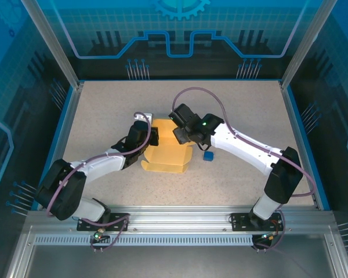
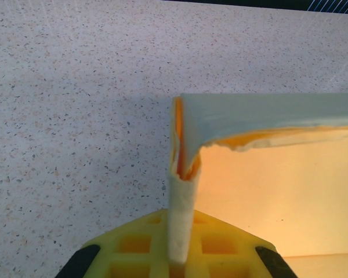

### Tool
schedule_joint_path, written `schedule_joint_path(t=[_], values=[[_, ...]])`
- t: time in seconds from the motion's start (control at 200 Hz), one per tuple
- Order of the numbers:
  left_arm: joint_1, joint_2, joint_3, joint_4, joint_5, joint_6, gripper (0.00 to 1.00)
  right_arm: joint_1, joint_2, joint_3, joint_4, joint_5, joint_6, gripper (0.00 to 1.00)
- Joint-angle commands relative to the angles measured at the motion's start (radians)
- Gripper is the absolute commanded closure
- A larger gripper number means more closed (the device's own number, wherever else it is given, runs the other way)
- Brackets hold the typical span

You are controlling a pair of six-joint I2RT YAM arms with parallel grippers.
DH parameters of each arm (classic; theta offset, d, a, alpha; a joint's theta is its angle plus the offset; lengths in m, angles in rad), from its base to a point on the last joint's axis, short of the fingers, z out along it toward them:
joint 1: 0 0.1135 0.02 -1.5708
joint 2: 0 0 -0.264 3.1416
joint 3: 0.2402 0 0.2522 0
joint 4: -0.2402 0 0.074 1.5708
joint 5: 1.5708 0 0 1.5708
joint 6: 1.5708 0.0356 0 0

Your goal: Fold the paper box

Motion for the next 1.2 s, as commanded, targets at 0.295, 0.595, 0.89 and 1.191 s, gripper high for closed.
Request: schedule_joint_path(t=[0.295, 0.595, 0.89, 1.191], values=[[-0.011, -0.019, 0.024, -0.003, -0.011, 0.009, 0.94, -0.018, 0.03, 0.038, -0.007, 0.036, -0.029, 0.43], [-0.011, 0.013, 0.033, 0.015, -0.009, 0.014, 0.94, -0.028, -0.061, -0.024, 0.039, -0.005, -0.031, 0.43], [-0.015, 0.049, 0.042, 0.036, 0.011, -0.003, 0.94, -0.044, -0.03, -0.033, 0.048, -0.005, -0.025, 0.43], [-0.028, 0.075, 0.062, 0.034, 0.013, -0.002, 0.94, -0.06, 0.023, -0.032, 0.071, -0.04, -0.006, 0.44]])
